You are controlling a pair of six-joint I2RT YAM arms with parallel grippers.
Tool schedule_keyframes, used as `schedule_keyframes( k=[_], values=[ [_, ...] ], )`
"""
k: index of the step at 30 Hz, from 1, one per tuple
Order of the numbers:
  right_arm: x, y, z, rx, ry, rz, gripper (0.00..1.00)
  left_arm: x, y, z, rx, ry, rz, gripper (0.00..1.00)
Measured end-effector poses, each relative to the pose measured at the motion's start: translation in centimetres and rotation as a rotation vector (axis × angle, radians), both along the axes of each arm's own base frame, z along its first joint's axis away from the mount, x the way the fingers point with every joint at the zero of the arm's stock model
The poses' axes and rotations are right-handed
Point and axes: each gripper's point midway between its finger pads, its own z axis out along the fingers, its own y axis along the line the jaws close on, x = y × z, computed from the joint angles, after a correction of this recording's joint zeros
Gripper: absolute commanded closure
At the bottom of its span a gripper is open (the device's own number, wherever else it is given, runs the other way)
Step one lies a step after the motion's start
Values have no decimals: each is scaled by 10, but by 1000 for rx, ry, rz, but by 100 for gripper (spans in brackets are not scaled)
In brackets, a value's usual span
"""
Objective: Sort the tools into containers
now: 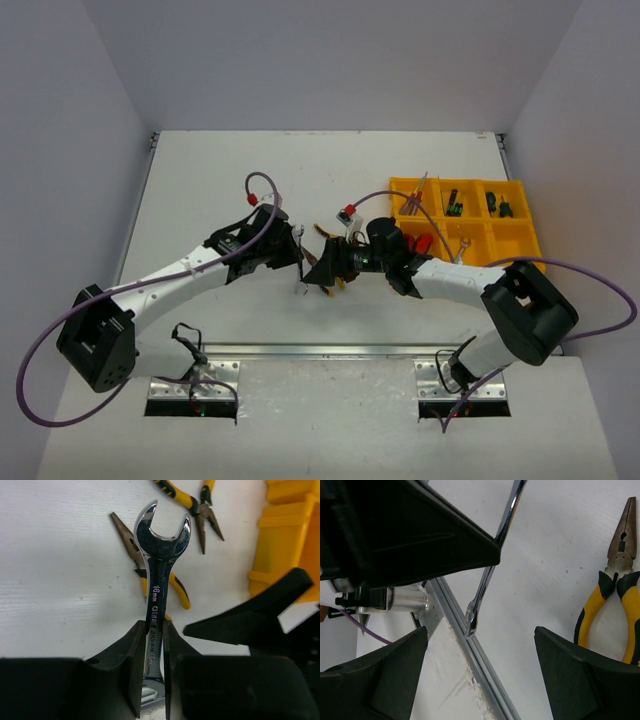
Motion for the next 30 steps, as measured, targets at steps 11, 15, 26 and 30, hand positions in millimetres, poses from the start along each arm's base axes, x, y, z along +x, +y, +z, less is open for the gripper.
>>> schedule_keyframes(
  k=[11,15,26,30],
  values=[
    [6,12,-11,20,28,-11,90,-13,-20,25,-142,-44,-9,100],
    [4,19,2,79,19,13,100,-13,-23,28,-171,-58,-4,100],
    [31,-53,8,66,117,-215,100,13,5,92,-59,-215,115,0],
    [55,-132,20,-91,44,-515,100,9,43,160,-8,-373,182,0]
  ],
)
